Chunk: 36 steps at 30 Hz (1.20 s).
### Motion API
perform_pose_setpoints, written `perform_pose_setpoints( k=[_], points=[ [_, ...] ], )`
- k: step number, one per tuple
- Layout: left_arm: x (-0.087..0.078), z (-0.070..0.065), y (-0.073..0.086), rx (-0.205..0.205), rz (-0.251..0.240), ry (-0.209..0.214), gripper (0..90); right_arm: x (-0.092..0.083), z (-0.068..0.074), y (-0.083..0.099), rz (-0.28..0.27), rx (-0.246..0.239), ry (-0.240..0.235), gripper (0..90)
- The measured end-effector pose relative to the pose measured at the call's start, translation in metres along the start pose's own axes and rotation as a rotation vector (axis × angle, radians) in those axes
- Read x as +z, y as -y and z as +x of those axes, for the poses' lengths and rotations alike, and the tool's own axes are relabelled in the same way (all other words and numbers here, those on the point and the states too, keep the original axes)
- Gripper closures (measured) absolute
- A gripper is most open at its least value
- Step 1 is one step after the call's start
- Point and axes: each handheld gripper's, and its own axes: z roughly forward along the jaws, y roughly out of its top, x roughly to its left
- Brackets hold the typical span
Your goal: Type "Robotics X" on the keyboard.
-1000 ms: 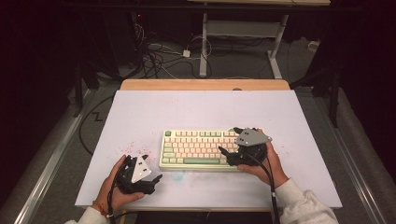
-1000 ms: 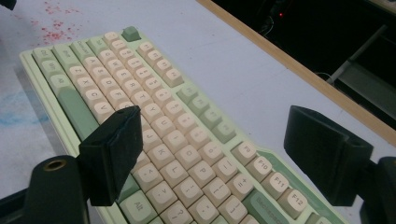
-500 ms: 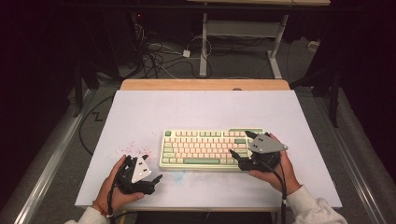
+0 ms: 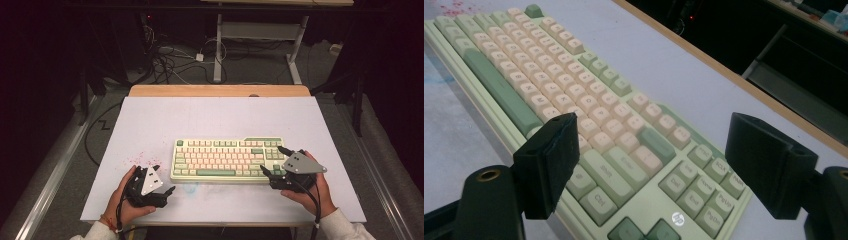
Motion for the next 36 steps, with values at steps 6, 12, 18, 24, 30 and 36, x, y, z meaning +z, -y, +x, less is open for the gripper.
perform_pose_setpoints(
  k=[6, 12, 18, 24, 30, 36],
  points=[
    [-0.002, 0.002, -0.003, -0.036, -0.024, -0.011, 21.3, -0.006, 0.001, 0.013, 0.022, 0.004, 0.011, 22.1],
    [-0.006, 0.005, -0.007, -0.066, -0.041, -0.011, 23.7, -0.010, 0.005, 0.026, 0.047, 0.000, 0.013, 22.1],
    [-0.008, 0.009, -0.015, -0.079, -0.074, 0.022, 28.5, -0.013, 0.008, 0.033, 0.058, 0.006, 0.001, 22.0],
    [-0.001, 0.013, -0.034, -0.074, -0.051, 0.025, 44.9, -0.010, 0.010, 0.033, 0.063, 0.001, -0.008, 22.0],
    [0.011, 0.016, -0.055, -0.081, -0.032, 0.074, 71.1, -0.008, 0.011, 0.033, 0.070, 0.001, -0.015, 22.0],
    [0.027, 0.013, -0.077, -0.021, 0.007, 0.089, 86.0, -0.007, 0.011, 0.034, 0.077, 0.004, -0.017, 22.0]
  ],
)
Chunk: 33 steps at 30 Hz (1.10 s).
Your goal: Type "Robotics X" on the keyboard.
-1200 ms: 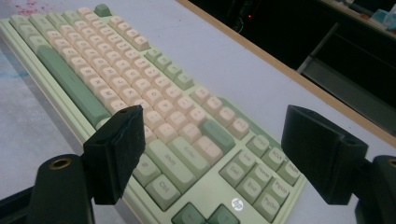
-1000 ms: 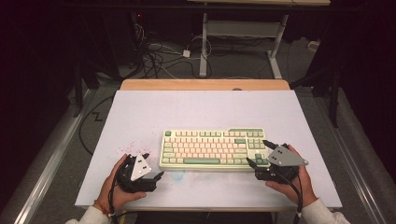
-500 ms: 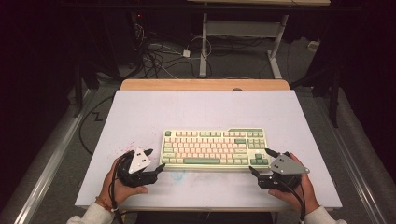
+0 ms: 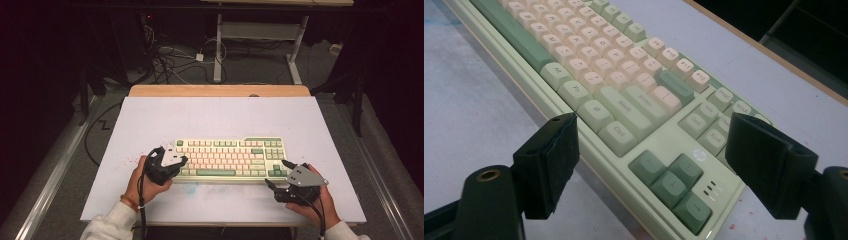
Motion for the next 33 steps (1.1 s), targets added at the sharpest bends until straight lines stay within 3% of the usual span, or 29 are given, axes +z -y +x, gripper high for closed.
perform_pose_setpoints(
  k=[12, 22, 33],
  points=[
    [0.035, -0.006, -0.035, 0.041, 0.047, 0.076, 86.9, 0.001, 0.001, 0.002, 0.011, -0.011, -0.010, 22.0],
    [0.058, -0.005, -0.048, 0.029, 0.073, 0.090, 86.9, 0.002, 0.001, 0.003, 0.023, -0.013, -0.012, 22.3],
    [0.073, -0.006, -0.055, 0.047, 0.132, 0.090, 86.6, 0.003, 0.002, 0.004, 0.030, -0.019, -0.018, 22.3]
  ],
)
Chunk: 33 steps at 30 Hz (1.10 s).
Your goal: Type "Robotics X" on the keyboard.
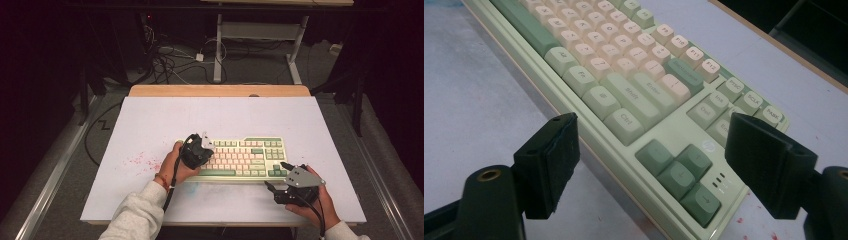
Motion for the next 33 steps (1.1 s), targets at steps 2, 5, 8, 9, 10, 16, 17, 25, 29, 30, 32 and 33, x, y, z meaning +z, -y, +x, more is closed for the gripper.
perform_pose_setpoints(
  k=[2, 5, 8, 9, 10, 16, 17, 25, 29, 30, 32, 33],
  points=[
    [0.002, 0.000, -0.001, 0.004, 0.010, -0.002, 85.9, 0.000, 0.000, 0.000, -0.001, -0.001, -0.003, 22.3],
    [0.003, 0.000, -0.002, 0.007, 0.008, -0.002, 85.6, 0.000, 0.000, 0.000, 0.000, -0.001, -0.005, 22.3],
    [0.004, -0.001, -0.003, 0.009, 0.009, -0.002, 85.3, -0.001, 0.000, 0.001, -0.001, 0.003, 0.002, 22.9],
    [0.004, -0.001, -0.003, 0.011, 0.009, -0.003, 85.3, -0.001, -0.001, 0.001, -0.003, 0.007, 0.003, 22.9],
    [0.004, -0.002, -0.004, 0.013, 0.010, -0.004, 85.2, -0.001, -0.001, 0.001, -0.004, 0.009, 0.004, 22.9],
    [0.006, -0.002, -0.003, 0.018, 0.033, 0.006, 86.2, -0.001, -0.001, 0.001, 0.002, 0.006, 0.003, 22.9],
    [0.005, -0.002, -0.004, 0.021, 0.030, -0.001, 85.6, -0.001, -0.001, 0.001, 0.003, 0.006, 0.003, 22.9],
    [-0.005, -0.002, -0.002, 0.012, -0.027, -0.015, 83.7, -0.001, -0.001, 0.000, 0.003, 0.002, 0.004, 22.9],
    [-0.012, -0.002, 0.000, 0.010, -0.060, -0.027, 82.0, -0.001, -0.001, 0.000, 0.002, 0.001, 0.004, 22.9],
    [-0.014, -0.002, 0.000, 0.009, -0.066, -0.029, 81.9, -0.001, -0.001, 0.000, 0.002, 0.001, 0.003, 23.0],
    [-0.017, -0.002, 0.002, 0.011, -0.075, -0.032, 80.6, -0.001, -0.001, 0.000, 0.002, 0.001, 0.003, 22.9],
    [-0.019, -0.002, 0.002, 0.006, -0.082, -0.037, 79.6, -0.001, -0.001, 0.000, 0.004, 0.000, 0.004, 22.9]
  ],
)
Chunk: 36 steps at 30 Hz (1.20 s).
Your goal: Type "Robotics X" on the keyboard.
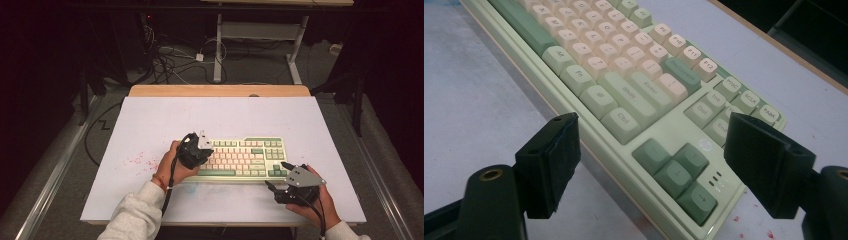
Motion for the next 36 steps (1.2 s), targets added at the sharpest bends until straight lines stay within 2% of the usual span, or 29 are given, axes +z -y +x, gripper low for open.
perform_pose_setpoints(
  k=[8, 14, 17, 20, 24, 26, 29, 35, 36],
  points=[
    [-0.009, -0.001, 0.006, 0.010, -0.041, -0.026, 67.2, 0.000, 0.000, 0.000, 0.001, 0.001, -0.005, 22.9],
    [-0.016, -0.003, 0.012, 0.018, -0.091, -0.067, 48.5, 0.001, 0.000, -0.001, 0.002, -0.003, -0.007, 22.9],
    [-0.021, -0.004, 0.017, 0.016, -0.134, -0.068, 37.9, 0.001, 0.000, -0.001, 0.004, -0.002, -0.009, 23.0],
    [-0.024, -0.005, 0.020, 0.012, -0.149, -0.090, 27.7, 0.001, 0.000, -0.001, 0.007, -0.003, -0.009, 23.2],
    [-0.029, -0.005, 0.025, 0.011, -0.169, -0.096, 20.0, 0.002, 0.000, -0.001, 0.007, -0.005, -0.010, 23.2],
    [-0.032, -0.005, 0.028, 0.022, -0.178, -0.119, 17.8, 0.001, 0.000, -0.001, 0.006, -0.002, -0.011, 23.2],
    [-0.036, -0.007, 0.034, 0.022, -0.186, -0.124, 16.6, 0.001, -0.001, -0.001, 0.002, 0.002, -0.007, 23.2],
    [-0.044, -0.008, 0.047, 0.047, -0.179, -0.176, 16.3, 0.000, -0.002, -0.001, 0.002, 0.003, -0.005, 23.1],
    [-0.045, -0.008, 0.049, 0.051, -0.178, -0.172, 16.3, 0.000, -0.002, -0.001, 0.001, 0.004, -0.005, 23.1]
  ],
)
